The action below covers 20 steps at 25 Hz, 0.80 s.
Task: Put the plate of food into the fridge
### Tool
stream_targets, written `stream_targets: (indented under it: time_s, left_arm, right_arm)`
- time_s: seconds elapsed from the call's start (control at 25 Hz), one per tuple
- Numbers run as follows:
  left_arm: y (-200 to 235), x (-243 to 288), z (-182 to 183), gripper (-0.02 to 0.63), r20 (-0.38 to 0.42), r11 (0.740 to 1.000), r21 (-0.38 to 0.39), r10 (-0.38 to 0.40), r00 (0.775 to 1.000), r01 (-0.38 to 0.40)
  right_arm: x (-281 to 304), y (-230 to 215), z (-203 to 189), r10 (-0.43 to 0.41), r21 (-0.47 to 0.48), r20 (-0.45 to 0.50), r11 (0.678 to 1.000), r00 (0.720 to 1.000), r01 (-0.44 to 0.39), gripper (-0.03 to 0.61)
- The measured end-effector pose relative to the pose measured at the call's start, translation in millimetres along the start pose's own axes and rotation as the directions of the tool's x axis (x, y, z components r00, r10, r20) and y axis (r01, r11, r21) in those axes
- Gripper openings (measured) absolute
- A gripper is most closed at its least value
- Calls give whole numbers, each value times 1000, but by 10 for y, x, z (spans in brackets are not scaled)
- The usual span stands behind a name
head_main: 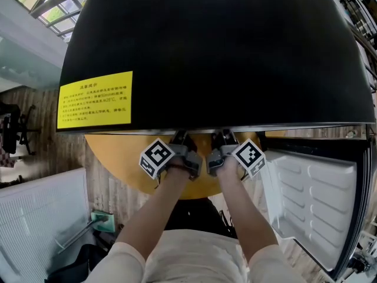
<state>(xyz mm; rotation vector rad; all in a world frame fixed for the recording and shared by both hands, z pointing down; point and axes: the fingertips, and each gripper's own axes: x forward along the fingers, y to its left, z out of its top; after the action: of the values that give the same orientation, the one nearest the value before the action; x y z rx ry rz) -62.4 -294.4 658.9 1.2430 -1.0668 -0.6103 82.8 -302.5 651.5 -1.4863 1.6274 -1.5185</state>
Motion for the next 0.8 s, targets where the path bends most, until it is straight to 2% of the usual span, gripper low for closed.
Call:
stream_targets:
  time_s: [0.48,0.8]
  left_arm:
    - [52,46,-9,31,-7,1000,1,17,1000,-17]
    - [49,59,-18,31,-20,998,49,35,999,-34]
  right_arm:
    - [51,-62,4,-26,-14,-6,1000,1000,26,35]
    - [75,-39,11,-62,-136,-11,989,998,60,35]
